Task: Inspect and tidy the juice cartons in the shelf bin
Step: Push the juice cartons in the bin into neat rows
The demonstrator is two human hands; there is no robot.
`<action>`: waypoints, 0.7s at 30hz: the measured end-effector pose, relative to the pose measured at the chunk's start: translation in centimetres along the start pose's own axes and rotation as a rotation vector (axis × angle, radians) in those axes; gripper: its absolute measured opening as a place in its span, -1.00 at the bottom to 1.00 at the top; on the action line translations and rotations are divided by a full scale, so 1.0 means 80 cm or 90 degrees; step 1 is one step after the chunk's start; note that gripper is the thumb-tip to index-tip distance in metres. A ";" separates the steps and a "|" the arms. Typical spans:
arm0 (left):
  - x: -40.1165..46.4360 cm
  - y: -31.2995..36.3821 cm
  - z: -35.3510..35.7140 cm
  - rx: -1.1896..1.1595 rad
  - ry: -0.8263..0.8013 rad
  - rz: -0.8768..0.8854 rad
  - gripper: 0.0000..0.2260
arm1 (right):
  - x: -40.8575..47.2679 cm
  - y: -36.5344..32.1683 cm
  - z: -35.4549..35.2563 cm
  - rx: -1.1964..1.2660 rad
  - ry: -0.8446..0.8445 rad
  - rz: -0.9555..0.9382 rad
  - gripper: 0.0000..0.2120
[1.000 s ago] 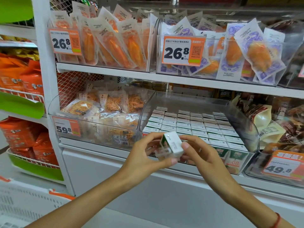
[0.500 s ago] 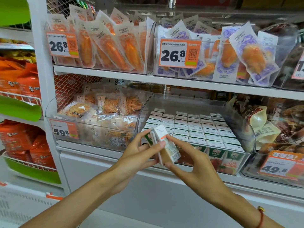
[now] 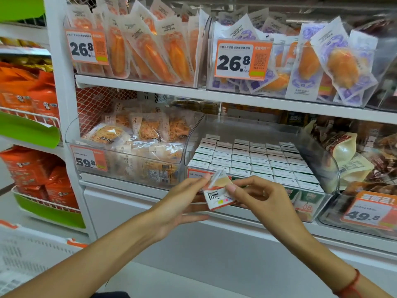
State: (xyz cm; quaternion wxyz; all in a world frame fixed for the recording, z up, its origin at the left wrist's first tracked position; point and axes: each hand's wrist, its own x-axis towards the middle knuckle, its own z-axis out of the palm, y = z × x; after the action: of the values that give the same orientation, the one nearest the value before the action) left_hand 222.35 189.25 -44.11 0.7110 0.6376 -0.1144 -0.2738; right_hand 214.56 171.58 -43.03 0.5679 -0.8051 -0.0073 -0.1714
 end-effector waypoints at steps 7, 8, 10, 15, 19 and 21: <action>0.001 0.002 -0.005 -0.056 -0.026 -0.081 -0.45 | 0.006 -0.004 -0.002 0.119 0.009 0.195 -0.59; 0.000 0.002 -0.004 -0.057 -0.025 -0.085 -0.45 | 0.006 -0.004 -0.003 0.123 0.005 0.200 -0.61; 0.000 0.002 -0.003 -0.060 -0.016 -0.092 -0.49 | 0.005 -0.004 -0.004 0.127 -0.001 0.207 -0.62; 0.004 0.000 0.000 -0.076 0.029 0.013 -0.66 | 0.004 -0.003 -0.009 0.183 -0.069 0.222 -0.62; 0.003 0.000 0.007 -0.004 0.042 0.215 -0.65 | 0.005 0.000 -0.006 0.213 -0.057 0.181 -0.63; 0.001 0.000 0.011 0.013 0.044 0.261 -0.59 | 0.006 0.002 -0.004 0.195 -0.024 0.150 -0.63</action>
State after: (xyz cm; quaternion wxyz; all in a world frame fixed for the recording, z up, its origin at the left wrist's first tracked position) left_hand 221.95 188.49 -43.97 0.7489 0.6169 -0.2203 -0.1003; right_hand 214.92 171.15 -42.93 0.6995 -0.7077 0.0503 -0.0851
